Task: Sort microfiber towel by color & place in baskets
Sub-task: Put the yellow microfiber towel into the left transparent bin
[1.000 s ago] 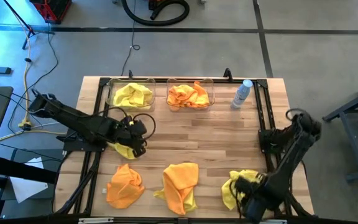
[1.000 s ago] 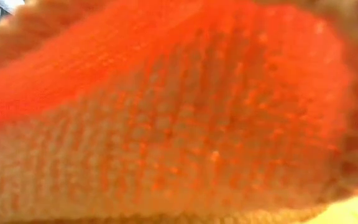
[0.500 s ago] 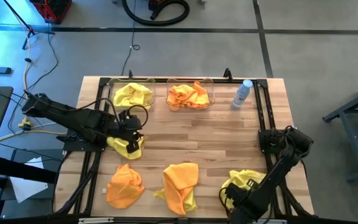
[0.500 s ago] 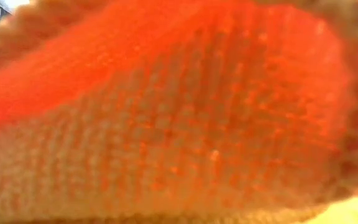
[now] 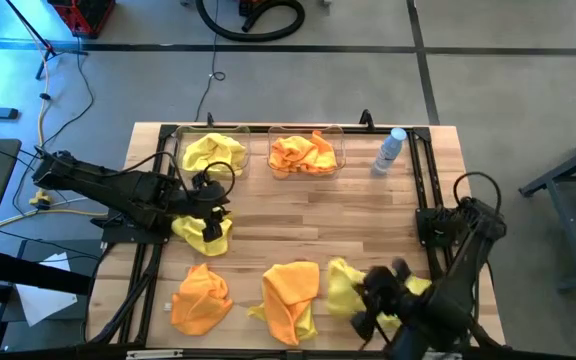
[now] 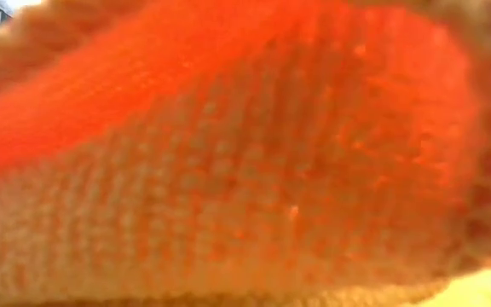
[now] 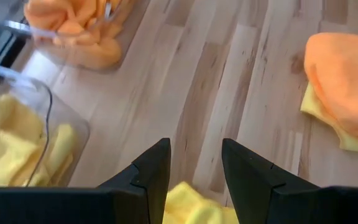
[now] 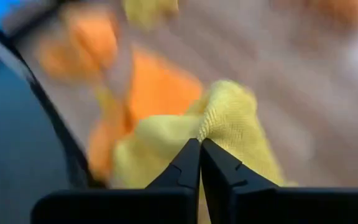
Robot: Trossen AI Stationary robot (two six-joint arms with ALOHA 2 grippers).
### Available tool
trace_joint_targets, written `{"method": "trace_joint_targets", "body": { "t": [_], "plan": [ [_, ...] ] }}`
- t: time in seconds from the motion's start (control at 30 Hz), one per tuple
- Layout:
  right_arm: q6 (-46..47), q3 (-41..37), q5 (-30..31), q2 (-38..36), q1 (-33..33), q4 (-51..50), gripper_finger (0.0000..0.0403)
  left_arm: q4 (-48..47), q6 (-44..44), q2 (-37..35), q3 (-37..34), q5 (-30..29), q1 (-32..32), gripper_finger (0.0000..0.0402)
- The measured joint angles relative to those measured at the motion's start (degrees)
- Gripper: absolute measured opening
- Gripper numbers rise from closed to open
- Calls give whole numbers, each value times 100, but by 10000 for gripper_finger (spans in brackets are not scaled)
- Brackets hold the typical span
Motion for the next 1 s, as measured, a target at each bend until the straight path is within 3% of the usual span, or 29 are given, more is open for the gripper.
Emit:
{"method": "trace_joint_targets", "body": {
  "t": [0.1,0.23,0.33,0.53,0.73,1.0],
  "plan": [
    [-952,411,850,-23,-393,-7,3,471,422,3,0,-2,42,131],
    [-2276,641,847,-17,-1132,29,1,1562,1044,4,0,-3,78,133],
    [-3160,615,408,-15,-1743,116,1,2145,1427,4,70,276,81,144],
    [-4804,379,-736,-7,-2912,422,1,2224,1554,114,618,718,218,193],
    [-6955,323,-967,-7,-3624,2304,0,2335,1828,397,1053,677,361,234],
    [-8845,325,-1896,-7,-4086,4349,0,2520,1852,826,1132,673,409,239]
  ]
}}
